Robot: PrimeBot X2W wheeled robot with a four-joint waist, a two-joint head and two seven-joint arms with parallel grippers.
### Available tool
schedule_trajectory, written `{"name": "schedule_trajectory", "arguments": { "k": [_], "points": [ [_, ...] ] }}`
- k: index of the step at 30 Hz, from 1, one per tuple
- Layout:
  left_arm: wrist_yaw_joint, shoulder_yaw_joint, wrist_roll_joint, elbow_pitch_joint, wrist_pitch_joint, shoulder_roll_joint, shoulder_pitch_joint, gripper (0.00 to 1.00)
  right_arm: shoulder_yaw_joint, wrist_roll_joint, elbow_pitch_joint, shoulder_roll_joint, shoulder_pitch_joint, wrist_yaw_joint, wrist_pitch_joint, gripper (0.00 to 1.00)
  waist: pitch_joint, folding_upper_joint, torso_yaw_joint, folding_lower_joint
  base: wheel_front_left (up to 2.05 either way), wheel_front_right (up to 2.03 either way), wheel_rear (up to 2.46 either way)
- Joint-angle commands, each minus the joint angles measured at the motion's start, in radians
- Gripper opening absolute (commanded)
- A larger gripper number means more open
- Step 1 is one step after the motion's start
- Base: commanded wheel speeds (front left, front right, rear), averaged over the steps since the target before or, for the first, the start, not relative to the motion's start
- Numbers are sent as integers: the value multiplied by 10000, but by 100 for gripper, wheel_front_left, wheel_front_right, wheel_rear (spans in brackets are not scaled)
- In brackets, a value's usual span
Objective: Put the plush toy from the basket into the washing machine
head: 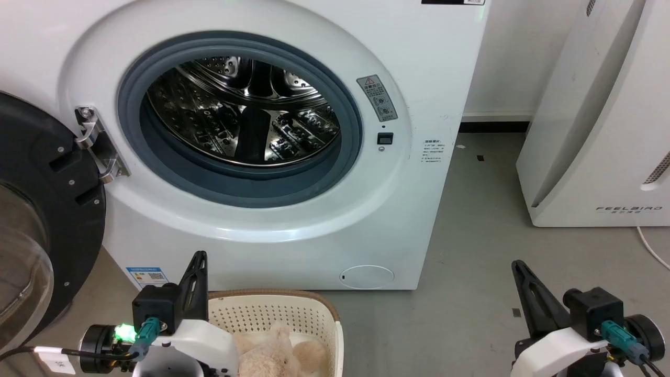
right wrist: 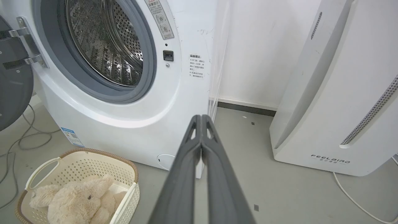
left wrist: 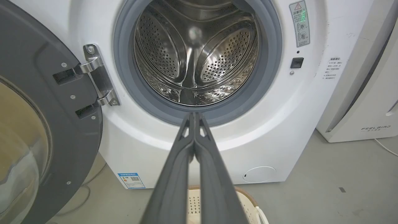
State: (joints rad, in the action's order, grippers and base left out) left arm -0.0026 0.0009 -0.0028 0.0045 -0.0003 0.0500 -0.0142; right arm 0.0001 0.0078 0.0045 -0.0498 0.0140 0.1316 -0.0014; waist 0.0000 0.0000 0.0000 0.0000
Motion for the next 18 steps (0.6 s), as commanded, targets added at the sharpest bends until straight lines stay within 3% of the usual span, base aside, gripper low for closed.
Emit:
{"name": "schedule_trajectory", "arguments": {
  "k": [1,2,3,18],
  "points": [
    [26,-9,28,-45,3,3,142,0,-1,-78,-45,-4,-140,-9,14,0,0,0,0,0,0,0,0],
    [1,-2,-1,0,-1,0,0,0,-1,0,0,0,0,0,-2,0,0,0,0,0,0,0,0],
    [1,1,-2,5,-4,0,-2,100,-1,7,2,0,3,0,-7,100,1,0,0,0,0,0,0],
    [196,-131,-129,125,-257,0,-94,100,-164,258,-70,0,-7,-1,-257,100,81,0,1,0,0,0,0]
  ]
}}
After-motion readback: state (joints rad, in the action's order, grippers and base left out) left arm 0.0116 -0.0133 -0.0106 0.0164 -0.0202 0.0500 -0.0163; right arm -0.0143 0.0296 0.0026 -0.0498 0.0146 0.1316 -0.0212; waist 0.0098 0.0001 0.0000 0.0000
